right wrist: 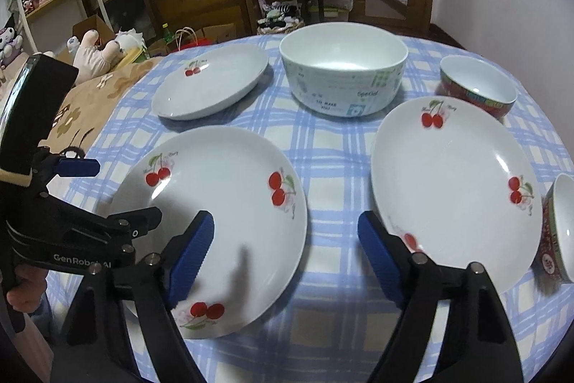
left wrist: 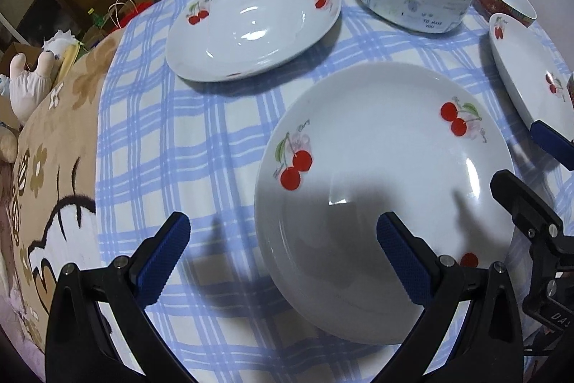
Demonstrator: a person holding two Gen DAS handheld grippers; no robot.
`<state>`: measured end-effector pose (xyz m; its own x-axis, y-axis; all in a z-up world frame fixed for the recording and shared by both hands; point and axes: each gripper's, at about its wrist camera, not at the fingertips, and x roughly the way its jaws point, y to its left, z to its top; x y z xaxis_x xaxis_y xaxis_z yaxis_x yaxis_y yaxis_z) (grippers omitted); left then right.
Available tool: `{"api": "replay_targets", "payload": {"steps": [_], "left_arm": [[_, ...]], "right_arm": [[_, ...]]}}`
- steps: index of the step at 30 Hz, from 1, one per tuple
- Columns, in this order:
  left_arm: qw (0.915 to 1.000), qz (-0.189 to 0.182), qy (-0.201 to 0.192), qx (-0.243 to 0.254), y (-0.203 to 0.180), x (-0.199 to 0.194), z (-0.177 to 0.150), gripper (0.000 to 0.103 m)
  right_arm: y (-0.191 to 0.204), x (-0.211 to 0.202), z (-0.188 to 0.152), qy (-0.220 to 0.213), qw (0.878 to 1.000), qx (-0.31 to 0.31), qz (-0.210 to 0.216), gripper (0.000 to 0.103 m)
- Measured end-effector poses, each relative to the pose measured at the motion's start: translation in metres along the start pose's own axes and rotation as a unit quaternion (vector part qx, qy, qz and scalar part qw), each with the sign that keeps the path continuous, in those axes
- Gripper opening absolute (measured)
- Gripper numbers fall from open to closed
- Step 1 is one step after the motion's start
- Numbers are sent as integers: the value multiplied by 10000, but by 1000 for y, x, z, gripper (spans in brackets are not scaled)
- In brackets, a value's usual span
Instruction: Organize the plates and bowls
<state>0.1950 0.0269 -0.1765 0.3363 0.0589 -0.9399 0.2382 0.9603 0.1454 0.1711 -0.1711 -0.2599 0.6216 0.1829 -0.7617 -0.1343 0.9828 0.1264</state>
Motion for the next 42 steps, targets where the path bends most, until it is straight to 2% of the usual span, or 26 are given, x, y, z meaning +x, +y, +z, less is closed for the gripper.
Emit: {"api": "replay_targets", "payload": {"steps": [1, 3, 8, 10, 15, 16, 17, 18, 21, 23, 26, 34, 42], "left_arm": [[10000, -26, 21, -11, 0, 1, 0, 102], [9999, -65, 94, -96, 2, 5, 0, 102], [9995, -114, 204, -196, 4, 13, 0, 102], [9995, -98, 213, -214, 4, 14, 0, 101], [9991, -250, 266, -231, 5, 18, 0, 76], [9989, -311, 252, -251, 5, 17, 0, 69], [9981, -472, 263, -304, 5, 16, 1, 55], [9972, -596, 269, -351, 8, 18, 1, 50], [9970, -574, 205, -472, 12, 18, 1, 40], [9959, -626, 178, -622, 17, 18, 1, 33], [9941, -727, 151, -786, 22, 18, 1, 30], [9933, -741, 74, -879, 23, 17, 0, 28], [9919, -808, 116, -969, 22, 12, -6, 27]], "right_arm": [[0, 2, -1, 15, 10000, -6, -2, 80], [0, 5, -3, 56, 10000, -6, -40, 60], [-3, 15, -9, 181, 9998, 84, -41, 59], [-3, 18, -11, 228, 9997, 64, -42, 52], [-6, 23, -13, 300, 9995, 116, -11, 39], [-6, 24, -13, 322, 9994, 125, -12, 35], [-7, 26, -14, 347, 9993, 138, -13, 29], [-8, 27, -15, 361, 9992, 176, 13, 25], [-10, 26, -15, 331, 9992, 215, 108, 17], [-8, 26, -16, 325, 9993, 159, 78, 17], [-11, 26, -16, 319, 9991, 217, 161, 17], [-14, 27, -17, 361, 9983, 345, 300, 16], [-15, 21, -20, 375, 9984, 342, 257, 16]]}}
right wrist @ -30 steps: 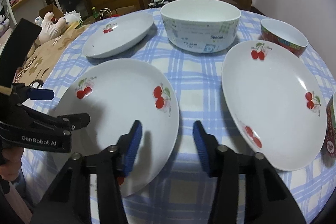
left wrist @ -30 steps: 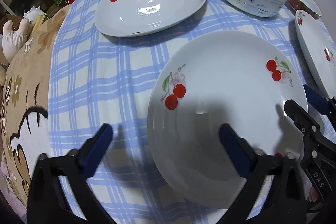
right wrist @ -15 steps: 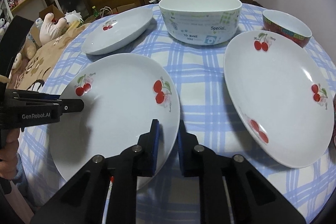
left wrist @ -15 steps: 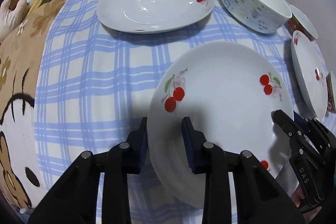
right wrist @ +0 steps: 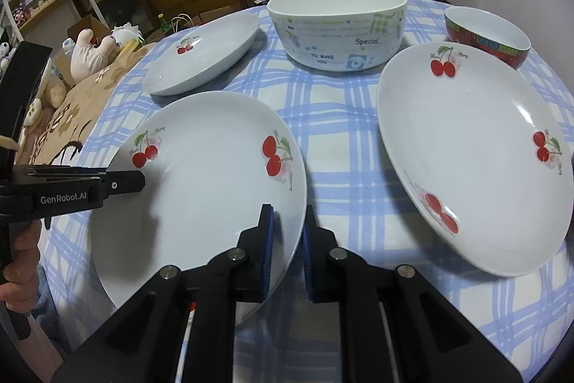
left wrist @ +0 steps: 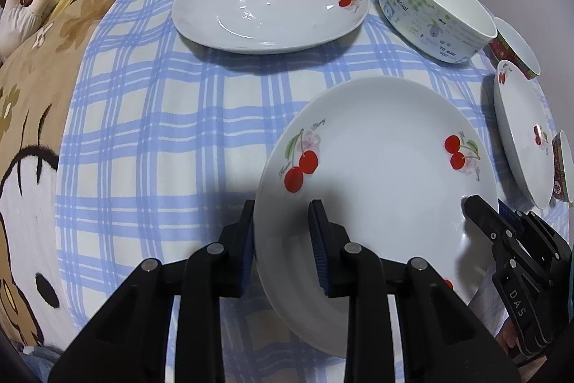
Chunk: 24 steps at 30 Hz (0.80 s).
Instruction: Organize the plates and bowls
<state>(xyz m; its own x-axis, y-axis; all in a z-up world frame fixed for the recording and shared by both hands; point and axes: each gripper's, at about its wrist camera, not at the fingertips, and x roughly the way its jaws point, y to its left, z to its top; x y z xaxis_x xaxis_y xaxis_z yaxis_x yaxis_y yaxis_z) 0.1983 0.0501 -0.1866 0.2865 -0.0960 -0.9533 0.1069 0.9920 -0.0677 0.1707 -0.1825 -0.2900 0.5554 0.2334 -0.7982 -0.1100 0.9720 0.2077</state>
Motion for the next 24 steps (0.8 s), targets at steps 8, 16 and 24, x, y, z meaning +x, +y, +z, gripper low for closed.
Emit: {"api": "replay_targets", "payload": {"steps": [8, 16, 24], "left_arm": [[9999, -93, -119, 48, -5, -14, -9, 24], [9995, -236, -225, 44, -8, -35, -25, 23], [9991, -162, -327, 235, -15, -53, -39, 23]], "right_arm": [[-1, -14, -1, -96, 9999, 61, -41, 15], [1, -34, -5, -165, 9999, 24, -45, 15], [3, -56, -15, -208, 9998, -10, -44, 15]]}}
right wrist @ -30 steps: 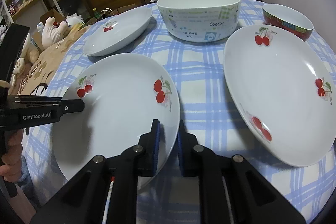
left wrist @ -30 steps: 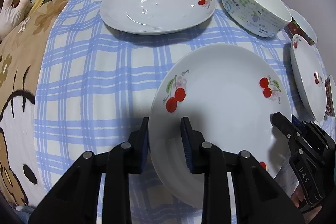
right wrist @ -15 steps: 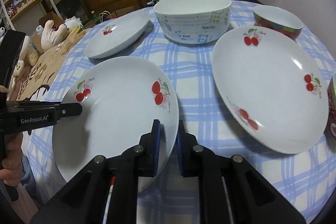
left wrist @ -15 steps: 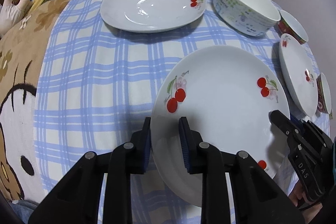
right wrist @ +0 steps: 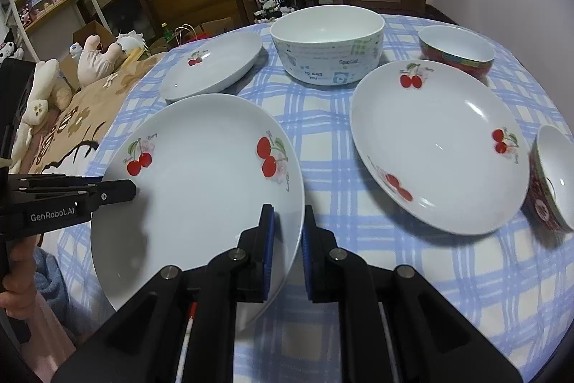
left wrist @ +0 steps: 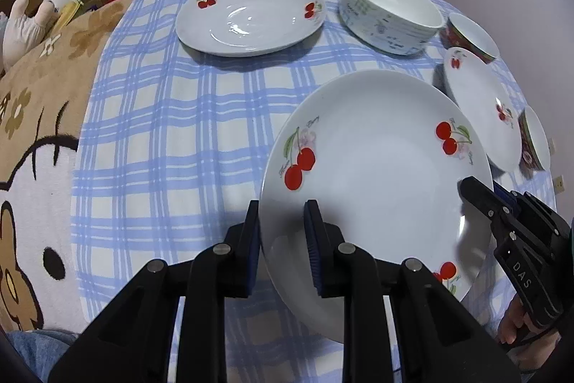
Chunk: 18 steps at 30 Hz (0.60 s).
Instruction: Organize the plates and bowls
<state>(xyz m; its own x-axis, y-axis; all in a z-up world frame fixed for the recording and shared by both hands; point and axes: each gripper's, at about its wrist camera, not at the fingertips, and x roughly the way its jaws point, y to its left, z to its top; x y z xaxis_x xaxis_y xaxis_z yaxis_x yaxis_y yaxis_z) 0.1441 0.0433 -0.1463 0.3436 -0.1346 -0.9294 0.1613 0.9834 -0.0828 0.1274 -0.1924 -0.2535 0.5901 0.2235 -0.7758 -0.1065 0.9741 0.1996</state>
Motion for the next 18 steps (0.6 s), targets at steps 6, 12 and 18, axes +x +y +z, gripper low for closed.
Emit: {"api": "replay_targets", "payload": {"steps": [6, 12, 18], "left_arm": [[9999, 52, -10, 111, -6, -8, -8, 23], [9998, 131, 51, 173, -9, -10, -13, 22], [9993, 227, 196, 210, -11, -5, -18, 22]], "right_arm": [[0, -11, -7, 10, 10000, -35, -26, 15], [3, -18, -14, 45, 9999, -96, -76, 15], [3, -19, -18, 91, 9999, -82, -82, 15]]}}
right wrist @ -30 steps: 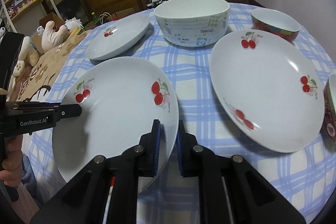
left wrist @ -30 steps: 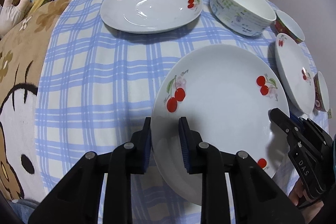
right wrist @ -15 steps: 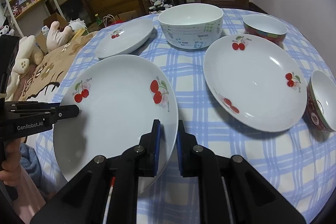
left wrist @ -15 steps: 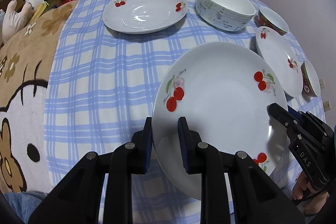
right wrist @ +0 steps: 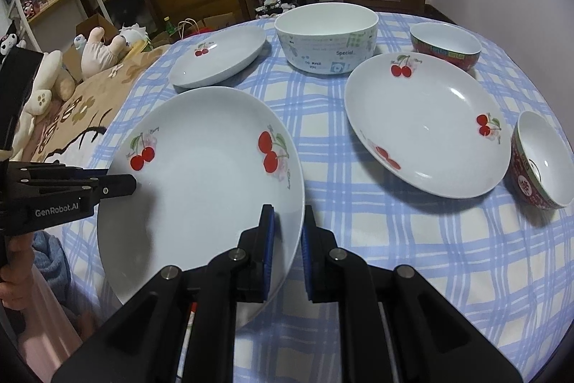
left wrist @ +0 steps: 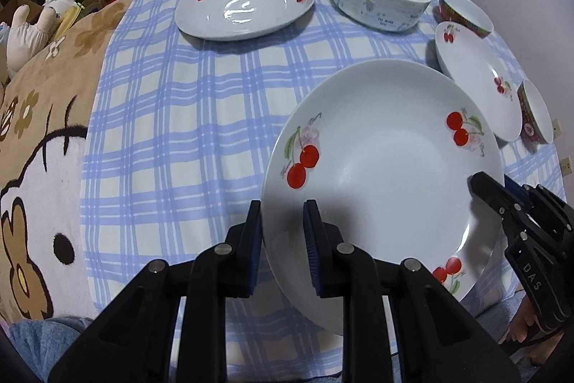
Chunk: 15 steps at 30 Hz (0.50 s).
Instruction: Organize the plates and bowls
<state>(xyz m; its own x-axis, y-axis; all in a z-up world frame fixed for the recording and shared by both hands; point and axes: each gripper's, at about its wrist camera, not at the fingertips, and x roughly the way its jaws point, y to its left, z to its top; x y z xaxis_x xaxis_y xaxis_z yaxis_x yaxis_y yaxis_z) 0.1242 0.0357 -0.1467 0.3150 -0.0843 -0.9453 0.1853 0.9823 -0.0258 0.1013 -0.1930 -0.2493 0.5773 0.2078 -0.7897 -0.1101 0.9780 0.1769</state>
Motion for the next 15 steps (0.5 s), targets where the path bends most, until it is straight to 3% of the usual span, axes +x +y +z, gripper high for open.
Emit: {"api": "replay_targets", "payload": {"steps": [15], "left_arm": [[9992, 7, 392, 116, -7, 25, 1, 22]], "right_arm": [[-10, 20, -8, 314, 9994, 164, -31, 15]]}}
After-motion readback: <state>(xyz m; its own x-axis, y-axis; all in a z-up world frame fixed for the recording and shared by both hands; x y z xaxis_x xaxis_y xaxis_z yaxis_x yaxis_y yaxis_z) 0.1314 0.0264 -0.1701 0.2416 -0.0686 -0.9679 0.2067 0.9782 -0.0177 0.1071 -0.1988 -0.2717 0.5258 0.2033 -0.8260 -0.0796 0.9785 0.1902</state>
